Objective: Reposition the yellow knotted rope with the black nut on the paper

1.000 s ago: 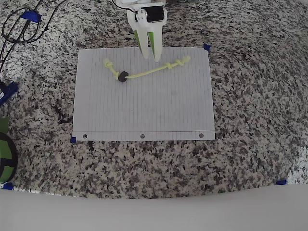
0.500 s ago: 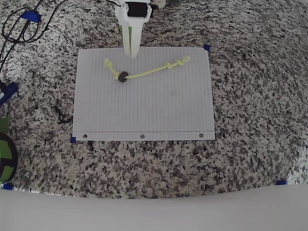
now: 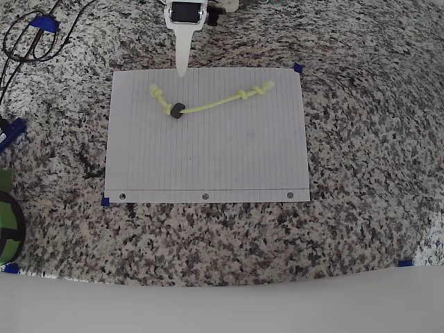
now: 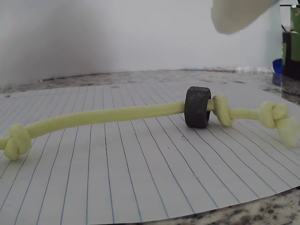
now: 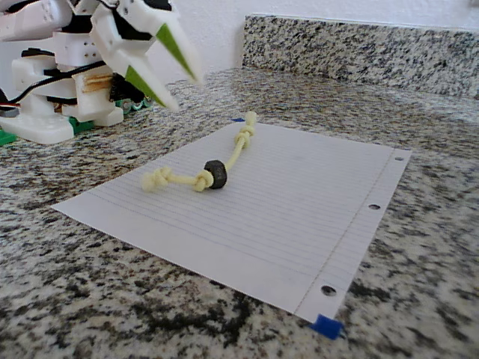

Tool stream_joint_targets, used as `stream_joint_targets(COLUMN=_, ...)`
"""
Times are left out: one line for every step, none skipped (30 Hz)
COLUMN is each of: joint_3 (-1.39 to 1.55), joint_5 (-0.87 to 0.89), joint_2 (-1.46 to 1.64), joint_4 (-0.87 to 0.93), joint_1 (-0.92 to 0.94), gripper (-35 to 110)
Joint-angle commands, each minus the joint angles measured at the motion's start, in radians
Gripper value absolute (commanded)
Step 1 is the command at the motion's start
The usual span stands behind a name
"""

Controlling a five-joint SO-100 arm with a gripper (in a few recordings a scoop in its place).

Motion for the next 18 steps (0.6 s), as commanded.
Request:
stream_joint_targets(joint_3=-0.003, joint_5=-0.02, joint_2=0.003, joint_4=0.017, joint_1=0.0, gripper=48)
stream_joint_targets(joint_3=-0.003, joint_5=-0.026, joint_2=0.005, joint_4=0.025, joint_1=-0.003, gripper=48)
stream_joint_targets(joint_3=-0.002, joint_5=-0.035, joint_2=0.005, joint_4=0.032, joint_1=-0.005, gripper=48)
stream_joint_targets(joint_3=0.0, joint_5=-0.048, joint_2=0.005, joint_4=0.04, joint_1=-0.005, gripper=48)
stream_joint_targets(joint_3=0.003, joint_5=-0.054, joint_2=0.005, joint_4=0.052, joint_1=-0.009, gripper=48)
stream_joint_targets(joint_3=0.005, joint_5=-0.054, joint_2=0.002, joint_4=0.064, joint_1=-0.017, gripper=48)
stream_joint_targets(joint_3=0.009, joint_5=-0.054, joint_2=0.002, joint_4=0.069, joint_1=-0.021, gripper=48)
stream_joint_targets(joint_3=0.012, joint_5=-0.055, joint_2=0.002, joint_4=0.077, joint_1=-0.029, gripper=48)
stream_joint_targets(joint_3=0.015, joint_5=-0.055, joint_2=0.002, joint_4=0.086, joint_1=-0.035, gripper=48)
stream_joint_targets(joint_3=0.02, joint_5=-0.055, joint_2=0.005, joint_4=0.091, joint_1=-0.038, gripper=48)
stream_joint_targets(joint_3=0.028, joint_5=-0.055, joint_2=0.011, joint_4=0.091, joint_1=-0.044, gripper=48)
stream_joint_targets(joint_3=0.035, joint_5=-0.055, joint_2=0.017, joint_4=0.091, joint_1=-0.044, gripper=48)
stream_joint_targets(joint_3=0.044, joint_5=-0.055, joint_2=0.021, joint_4=0.091, joint_1=-0.044, gripper=48)
stream_joint_targets(joint_3=0.057, joint_5=-0.055, joint_2=0.025, joint_4=0.091, joint_1=-0.044, gripper=48)
stream_joint_targets(joint_3=0.072, joint_5=-0.055, joint_2=0.029, joint_4=0.089, joint_1=-0.046, gripper=48)
stream_joint_targets(joint_3=0.087, joint_5=-0.055, joint_2=0.038, joint_4=0.091, joint_1=-0.048, gripper=48)
stream_joint_targets(joint_3=0.1, joint_5=-0.055, joint_2=0.048, joint_4=0.091, joint_1=-0.048, gripper=48)
stream_joint_targets(joint_3=0.109, joint_5=-0.055, joint_2=0.055, joint_4=0.091, joint_1=-0.043, gripper=48)
